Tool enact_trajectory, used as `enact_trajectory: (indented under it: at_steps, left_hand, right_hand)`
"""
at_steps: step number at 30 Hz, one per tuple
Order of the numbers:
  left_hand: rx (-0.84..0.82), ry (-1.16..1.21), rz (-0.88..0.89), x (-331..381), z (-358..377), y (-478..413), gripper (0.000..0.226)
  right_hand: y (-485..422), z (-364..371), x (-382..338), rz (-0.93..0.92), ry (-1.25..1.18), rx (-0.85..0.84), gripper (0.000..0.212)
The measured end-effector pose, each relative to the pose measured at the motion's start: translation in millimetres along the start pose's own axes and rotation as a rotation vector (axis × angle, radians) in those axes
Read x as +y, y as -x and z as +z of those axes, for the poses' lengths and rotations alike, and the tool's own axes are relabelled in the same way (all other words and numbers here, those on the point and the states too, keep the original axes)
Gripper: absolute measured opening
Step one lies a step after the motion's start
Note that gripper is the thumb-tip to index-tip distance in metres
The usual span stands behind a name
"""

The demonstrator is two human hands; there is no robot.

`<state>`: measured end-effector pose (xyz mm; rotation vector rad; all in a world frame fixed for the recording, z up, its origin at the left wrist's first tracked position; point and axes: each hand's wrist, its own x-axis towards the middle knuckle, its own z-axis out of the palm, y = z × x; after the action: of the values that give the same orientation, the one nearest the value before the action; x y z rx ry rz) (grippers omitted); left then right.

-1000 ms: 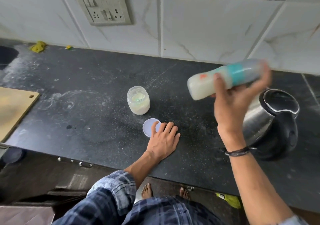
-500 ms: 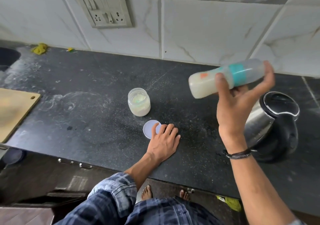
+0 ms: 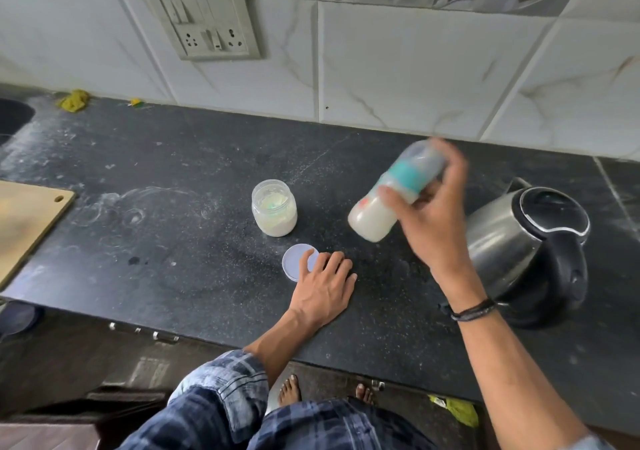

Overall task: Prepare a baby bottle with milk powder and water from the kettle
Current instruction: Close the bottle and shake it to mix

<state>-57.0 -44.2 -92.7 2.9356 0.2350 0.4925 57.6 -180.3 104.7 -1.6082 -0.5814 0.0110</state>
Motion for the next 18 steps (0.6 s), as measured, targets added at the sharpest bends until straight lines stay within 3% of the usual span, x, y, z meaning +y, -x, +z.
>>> enact_trajectory:
  at_steps: [3,4,7,8,11,12,15,16,18]
  left_hand:
    - [-0.002,-0.007,-0.003,0.4,-0.2,-0.1,0.027]
    - [-0.006,-0.006,0.006,0.2,0.0,0.3,0.027]
    - [0.000,0.003,0.010,-1.1,-0.3,0.5,0.028]
    - [-0.003,0.006,0.008,-0.9,-0.2,0.0,0.028]
    - [-0.014,0.008,-0.007,-0.5,-0.1,-0.2,0.029]
    - [-0.020,0.009,-0.004,-0.8,-0.2,-0.4,0.029]
    - [-0.021,0.013,0.007,-0.8,-0.1,0.1,0.029]
    - [-0.020,0.014,0.008,-0.9,-0.1,0.1,0.029]
    - [-0.015,0.007,-0.001,-0.2,-0.8,-0.4,0.029]
  right_hand:
    - [-3.2,0.2,2.3,-0.120,-0.210,0.325,0.084]
    - [-5.9,-1.4,5.1,-0.097,-0.158,0.298,0.086]
    - [-7.1,-7.6,15.9,0.128,0.021,-0.131,0.089]
    - [-4.7,-9.1,18.7,0.162,-0.001,-0.136,0.087]
    - [-2.6,-4.7,20.1,0.085,-0.191,0.168,0.085]
    - [-2.0,-2.6,21.0,0.064,-0.187,0.198,0.086]
    - [5.0,2.9,23.8,0.128,-0.032,-0.026,0.084]
    - [8.4,2.5,22.6,0.122,-0.041,-0.028,0.083]
    - [10.2,3.7,11.5,-0.013,-0.179,0.173,0.080]
